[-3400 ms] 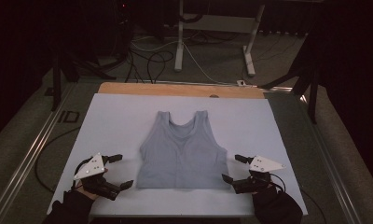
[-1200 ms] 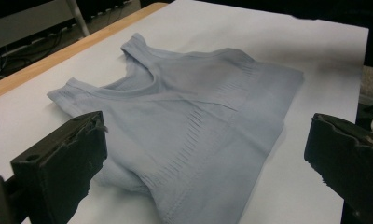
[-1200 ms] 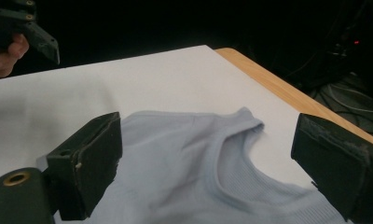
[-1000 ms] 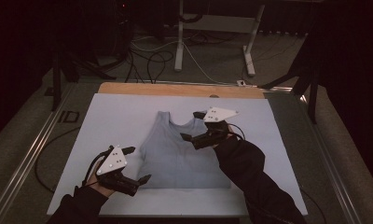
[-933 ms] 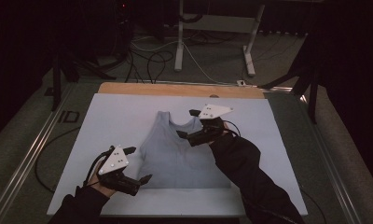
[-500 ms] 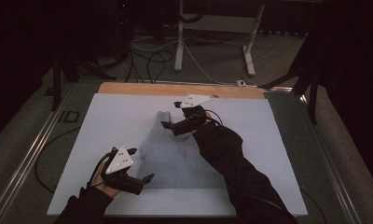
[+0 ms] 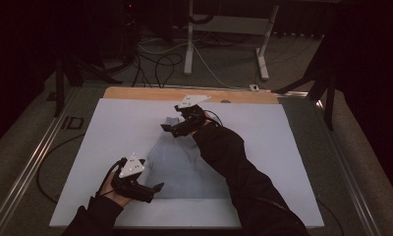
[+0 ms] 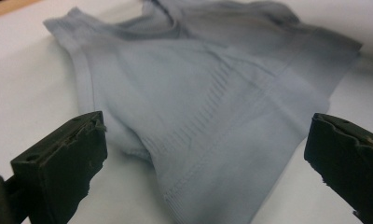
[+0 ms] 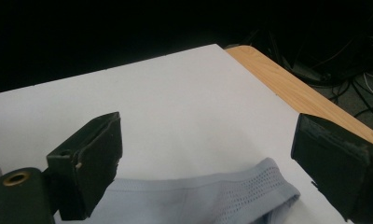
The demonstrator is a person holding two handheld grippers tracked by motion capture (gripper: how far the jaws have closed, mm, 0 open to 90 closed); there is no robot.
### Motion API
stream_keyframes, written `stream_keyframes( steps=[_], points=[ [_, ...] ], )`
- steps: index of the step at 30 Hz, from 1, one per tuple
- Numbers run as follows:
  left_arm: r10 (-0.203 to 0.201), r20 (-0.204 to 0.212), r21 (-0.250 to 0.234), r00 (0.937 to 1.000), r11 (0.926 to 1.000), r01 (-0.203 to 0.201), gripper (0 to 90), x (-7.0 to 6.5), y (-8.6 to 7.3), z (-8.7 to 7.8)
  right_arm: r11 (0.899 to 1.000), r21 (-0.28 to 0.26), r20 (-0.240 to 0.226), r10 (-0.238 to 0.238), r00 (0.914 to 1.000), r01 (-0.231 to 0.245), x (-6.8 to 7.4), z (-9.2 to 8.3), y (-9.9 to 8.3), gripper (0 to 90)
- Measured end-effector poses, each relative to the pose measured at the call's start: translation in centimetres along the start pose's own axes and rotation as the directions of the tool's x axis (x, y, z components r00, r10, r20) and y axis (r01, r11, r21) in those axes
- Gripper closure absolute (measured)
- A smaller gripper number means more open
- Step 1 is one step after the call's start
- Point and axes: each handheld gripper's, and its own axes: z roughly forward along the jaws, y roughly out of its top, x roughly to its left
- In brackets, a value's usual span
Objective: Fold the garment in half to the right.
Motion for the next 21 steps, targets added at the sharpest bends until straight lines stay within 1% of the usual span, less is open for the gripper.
stream_keyframes(
  steps=[1, 2, 4, 6, 9, 11, 12, 14, 15, 16, 17, 19, 21],
  points=[
    [-0.006, 0.001, 0.013, 1.0000, 0.9999, 0.006, 0.3, 0.0, 0.0, 0.2, 1.000, 0.005, 0.001, 0.000, 1.0000, 0.000, -0.1, 0.3, 0.0, 8.7],
    [-0.001, 0.001, 0.029, 1.0000, 0.9996, 0.001, 0.3, 0.0, -0.1, 0.4, 1.000, 0.005, 0.000, 0.007, 1.0000, -0.007, -0.2, 0.5, 0.0, 8.7],
    [0.000, 0.013, 0.043, 0.9999, 0.9991, 0.000, 0.4, -0.1, -0.3, 0.6, 1.000, 0.016, 0.003, 0.012, 0.9999, -0.012, -0.4, 1.0, -0.1, 8.7],
    [0.009, 0.026, 0.071, 0.9996, 0.9974, -0.011, 0.4, -0.1, -0.5, 0.8, 0.999, 0.023, 0.005, 0.022, 0.9997, -0.023, -0.6, 1.5, -0.2, 8.7],
    [-0.001, 0.031, 0.098, 0.9995, 0.9952, -0.002, 0.4, 0.0, -1.0, 1.2, 0.999, 0.035, 0.007, 0.025, 0.9997, -0.026, -1.0, 2.2, -0.4, 8.7],
    [-0.002, 0.044, 0.125, 0.9990, 0.9922, -0.004, 0.4, 0.1, -1.4, 1.5, 0.998, 0.048, 0.011, 0.035, 0.9993, -0.036, -1.1, 2.7, -0.5, 8.7],
    [0.004, 0.038, 0.145, 0.9993, 0.9894, -0.009, 0.4, 0.1, -1.6, 1.6, 0.999, 0.049, 0.006, 0.023, 0.9997, -0.024, -1.2, 2.9, -0.7, 8.7],
    [0.011, 0.036, 0.174, 0.9993, 0.9847, -0.017, 0.4, 0.1, -1.9, 1.7, 0.998, 0.050, 0.003, 0.035, 0.9994, -0.035, -1.4, 3.2, -0.9, 8.7],
    [0.005, 0.038, 0.180, 0.9993, 0.9835, -0.012, 0.4, 0.2, -2.0, 1.8, 0.998, 0.057, 0.001, 0.037, 0.9993, -0.037, -1.4, 3.4, -1.0, 8.7],
    [0.006, 0.036, 0.184, 0.9993, 0.9828, -0.012, 1.0, 0.2, -2.1, 1.8, 0.997, 0.067, 0.004, 0.030, 0.9996, -0.030, -1.4, 3.5, -1.1, 8.8],
    [0.005, 0.033, 0.194, 0.9995, 0.9809, -0.011, 2.9, 0.3, -2.2, 1.9, 0.997, 0.075, 0.006, 0.033, 0.9994, -0.033, -1.4, 3.6, -1.1, 8.8],
    [-0.007, 0.038, 0.203, 0.9992, 0.9792, -0.001, 5.4, 0.5, -2.4, 2.0, 0.997, 0.073, 0.005, 0.036, 0.9994, -0.036, -1.6, 3.8, -1.3, 8.7],
    [-0.011, 0.035, 0.211, 0.9993, 0.9774, 0.004, 9.2, 0.6, -2.5, 2.2, 0.996, 0.078, 0.006, 0.033, 0.9994, -0.033, -1.7, 4.0, -1.4, 8.8]
  ],
)
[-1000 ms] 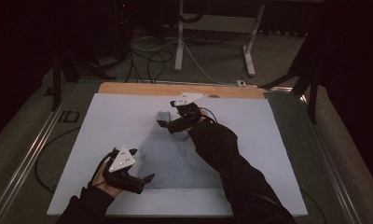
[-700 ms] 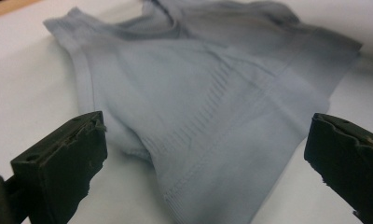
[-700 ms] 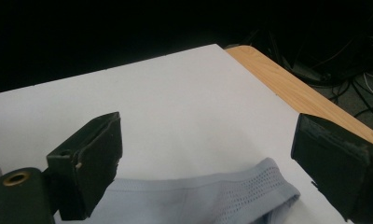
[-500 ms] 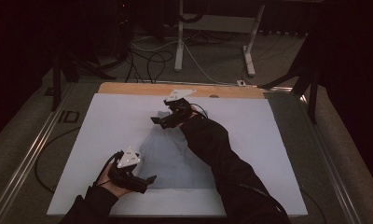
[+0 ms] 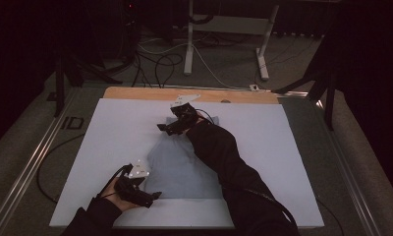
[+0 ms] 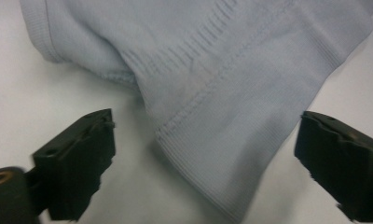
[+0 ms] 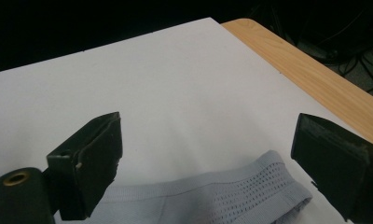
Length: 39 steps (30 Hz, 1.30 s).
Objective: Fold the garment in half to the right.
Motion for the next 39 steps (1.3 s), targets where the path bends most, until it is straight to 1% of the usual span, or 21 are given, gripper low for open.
stream_keyframes(
  steps=[2, 3, 4, 6, 8, 9, 10, 12, 13, 15, 16, 17, 19, 23, 27, 29, 30, 34, 36, 37, 39],
  points=[
    [-0.004, -0.002, 0.007, 1.0000, 1.0000, 0.004, 12.3, 0.0, -0.1, 0.2, 1.000, 0.005, 0.001, 0.014, 0.9999, -0.014, -0.1, 0.2, -0.1, 8.8],
    [-0.004, -0.002, 0.007, 1.0000, 1.0000, 0.004, 14.7, 0.0, -0.1, 0.2, 1.000, 0.005, 0.001, 0.014, 0.9999, -0.014, -0.1, 0.2, -0.1, 8.8],
    [-0.004, -0.007, 0.013, 1.0000, 0.9999, 0.004, 14.7, 0.0, -0.2, 0.3, 1.000, 0.005, 0.000, 0.012, 0.9999, -0.012, -0.2, 0.3, -0.2, 8.8],
    [-0.004, -0.008, 0.021, 1.0000, 0.9998, 0.004, 19.2, 0.1, -0.2, 0.5, 1.000, 0.011, -0.001, 0.016, 0.9999, -0.016, -0.3, 0.5, -0.4, 8.8],
    [-0.003, 0.004, 0.031, 1.0000, 0.9995, 0.003, 22.8, 0.1, -0.3, 0.7, 1.000, 0.010, -0.005, 0.022, 0.9998, -0.021, -0.3, 0.7, -0.5, 8.8],
    [0.002, 0.000, 0.036, 1.0000, 0.9994, -0.002, 24.1, 0.0, -0.3, 0.9, 1.000, 0.018, -0.002, 0.018, 0.9998, -0.018, -0.4, 0.7, -0.5, 8.8],
    [0.004, 0.006, 0.035, 1.0000, 0.9994, -0.004, 25.5, -0.1, -0.3, 0.9, 1.000, 0.021, -0.001, 0.014, 0.9999, -0.014, -0.4, 0.8, -0.5, 8.8],
    [0.009, 0.012, 0.035, 0.9999, 0.9994, -0.010, 29.7, -0.3, -0.2, 0.8, 0.999, 0.019, -0.001, 0.029, 0.9996, -0.029, -0.4, 0.8, -0.6, 8.8],
    [0.010, 0.013, 0.035, 0.9999, 0.9993, -0.011, 32.2, -0.3, -0.2, 0.8, 1.000, 0.020, 0.001, 0.018, 0.9998, -0.019, -0.5, 0.9, -0.6, 8.8],
    [0.011, 0.022, 0.031, 0.9997, 0.9995, -0.011, 36.4, -0.4, -0.2, 0.8, 1.000, 0.022, 0.002, 0.022, 0.9998, -0.022, -0.6, 0.9, -0.6, 8.8],
    [0.010, 0.029, 0.031, 0.9995, 0.9995, -0.011, 39.4, -0.4, -0.2, 0.8, 0.999, 0.025, 0.006, 0.023, 0.9997, -0.023, -0.7, 0.9, -0.6, 8.8],
    [0.010, 0.029, 0.031, 0.9995, 0.9995, -0.011, 41.9, -0.4, -0.2, 0.8, 0.999, 0.023, 0.009, 0.037, 0.9993, -0.037, -0.7, 0.9, -0.6, 8.8],
    [0.016, 0.039, 0.031, 0.9991, 0.9994, -0.017, 47.3, -0.6, -0.1, 0.7, 0.999, 0.025, 0.009, 0.027, 0.9996, -0.027, -0.9, 1.0, -0.7, 8.8],
    [0.028, 0.061, 0.036, 0.9977, 0.9989, -0.031, 60.8, -1.1, 0.1, 0.7, 0.999, 0.030, 0.011, 0.034, 0.9994, -0.034, -1.2, 1.1, -0.7, 8.8],
    [0.042, 0.056, 0.031, 0.9975, 0.9986, -0.044, 73.9, -1.4, 0.4, 0.7, 0.999, 0.029, 0.017, 0.044, 0.9989, -0.044, -1.4, 1.3, -0.7, 10.3],
    [0.053, 0.065, 0.025, 0.9965, 0.9982, -0.054, 83.2, -1.4, 0.6, 0.7, 0.998, 0.030, 0.011, 0.051, 0.9986, -0.051, -1.5, 1.4, -0.7, 10.8],
    [0.050, 0.067, 0.028, 0.9965, 0.9983, -0.052, 85.1, -1.4, 0.7, 0.7, 0.998, 0.035, 0.011, 0.049, 0.9987, -0.050, -1.6, 1.5, -0.7, 10.8],
    [0.050, 0.072, 0.022, 0.9961, 0.9984, -0.052, 86.0, -1.4, 0.8, 0.8, 0.997, 0.046, 0.014, 0.059, 0.9981, -0.060, -1.7, 1.8, -0.8, 10.8],
    [0.046, 0.074, 0.017, 0.9962, 0.9987, -0.048, 86.4, -1.3, 0.8, 0.8, 0.997, 0.054, 0.018, 0.051, 0.9985, -0.052, -2.0, 2.2, -0.8, 10.9],
    [0.039, 0.076, 0.003, 0.9964, 0.9992, -0.039, 86.5, -1.3, 0.9, 0.7, 0.997, 0.057, 0.020, 0.054, 0.9983, -0.055, -2.0, 2.3, -0.8, 10.9],
    [0.039, 0.078, 0.001, 0.9962, 0.9992, -0.039, 86.6, -1.3, 1.0, 0.7, 0.997, 0.060, 0.025, 0.056, 0.9981, -0.057, -2.2, 2.4, -0.7, 10.9]
  ],
)
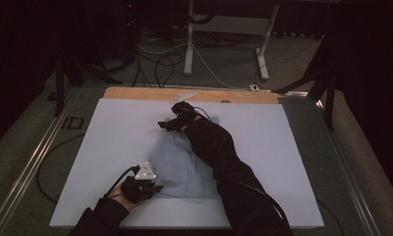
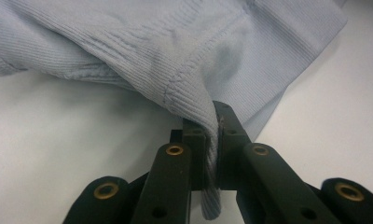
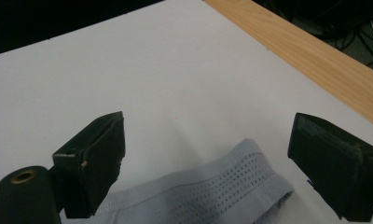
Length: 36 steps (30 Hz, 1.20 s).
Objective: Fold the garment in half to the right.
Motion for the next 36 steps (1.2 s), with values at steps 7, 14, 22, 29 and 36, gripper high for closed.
stream_keyframes(
  steps=[7, 14, 22, 29, 36],
  points=[
    [0.008, -0.018, -0.030, 0.9998, 0.9995, -0.008, 86.7, -0.1, 0.2, -0.2, 0.999, 0.042, 0.024, 0.012, 0.9996, -0.013, -0.4, 1.3, 0.1, 9.2],
    [0.014, -0.027, -0.024, 0.9995, 0.9996, -0.015, 86.8, -0.2, 0.2, -0.3, 0.994, 0.098, 0.054, 0.049, 0.9973, -0.055, -1.1, 2.2, 0.3, 14.7],
    [0.015, -0.026, -0.031, 0.9995, 0.9994, -0.016, 86.8, -0.3, 0.3, -0.3, 0.980, 0.176, 0.101, 0.076, 0.9919, -0.093, -1.4, 3.4, 0.5, 25.4],
    [0.016, -0.024, -0.033, 0.9996, 0.9993, -0.017, 86.8, -0.2, 0.3, -0.3, 0.971, 0.227, 0.140, 0.042, 0.9892, -0.073, -1.4, 4.5, 0.1, 36.8],
    [0.015, -0.023, -0.034, 0.9996, 0.9993, -0.016, 86.8, -0.3, 0.3, -0.3, 0.962, 0.267, 0.146, 0.011, 0.9892, -0.050, -1.3, 5.0, -0.1, 48.4]
  ],
)
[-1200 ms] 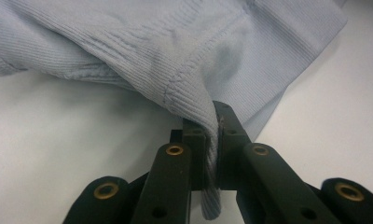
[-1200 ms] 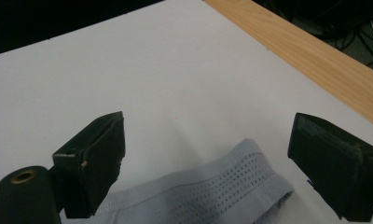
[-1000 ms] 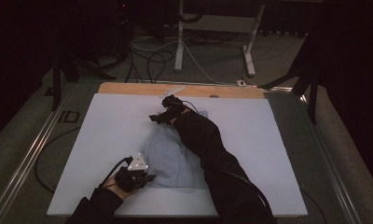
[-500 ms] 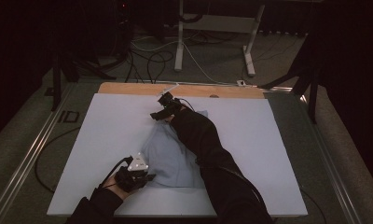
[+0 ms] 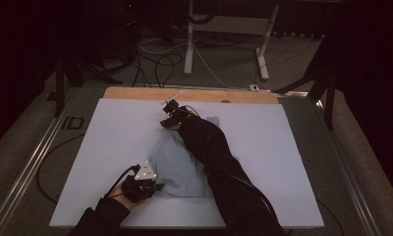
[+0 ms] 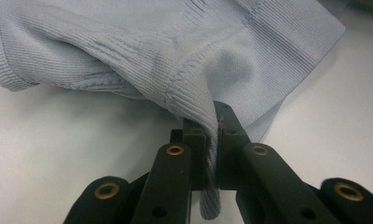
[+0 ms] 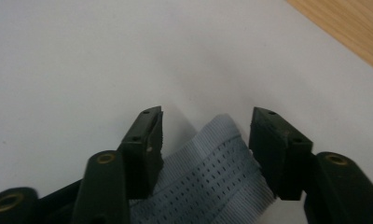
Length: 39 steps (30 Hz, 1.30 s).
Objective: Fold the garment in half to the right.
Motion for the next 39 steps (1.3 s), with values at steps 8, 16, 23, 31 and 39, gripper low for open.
stream_keyframes(
  steps=[8, 16, 23, 31, 39],
  points=[
    [0.000, 0.000, -0.001, 1.0000, 1.0000, 0.000, 86.8, 0.0, 0.0, 0.0, 0.999, 0.036, 0.034, -0.021, 0.9992, 0.019, 0.2, 0.5, -0.1, 62.6],
    [-0.001, -0.003, 0.005, 1.0000, 1.0000, 0.001, 86.8, 0.0, 0.0, 0.1, 0.997, 0.048, 0.055, -0.056, 0.9969, 0.053, 0.6, 0.4, -0.1, 77.0],
    [-0.009, 0.001, 0.004, 1.0000, 1.0000, 0.009, 86.8, 0.1, 0.0, 0.1, 0.996, 0.037, 0.069, -0.084, 0.9941, 0.082, 0.7, 0.0, 0.2, 87.1],
    [-0.006, 0.005, 0.002, 1.0000, 1.0000, 0.006, 86.8, 0.0, 0.2, 0.0, 0.993, 0.018, 0.058, -0.115, 0.9917, 0.114, 0.7, -1.0, 0.7, 87.4],
    [0.003, 0.007, 0.001, 1.0000, 1.0000, -0.003, 86.9, -0.4, 0.4, -0.2, 0.994, -0.011, 0.048, -0.108, 0.9930, 0.109, 0.6, -2.2, 1.1, 87.5]
  ],
)
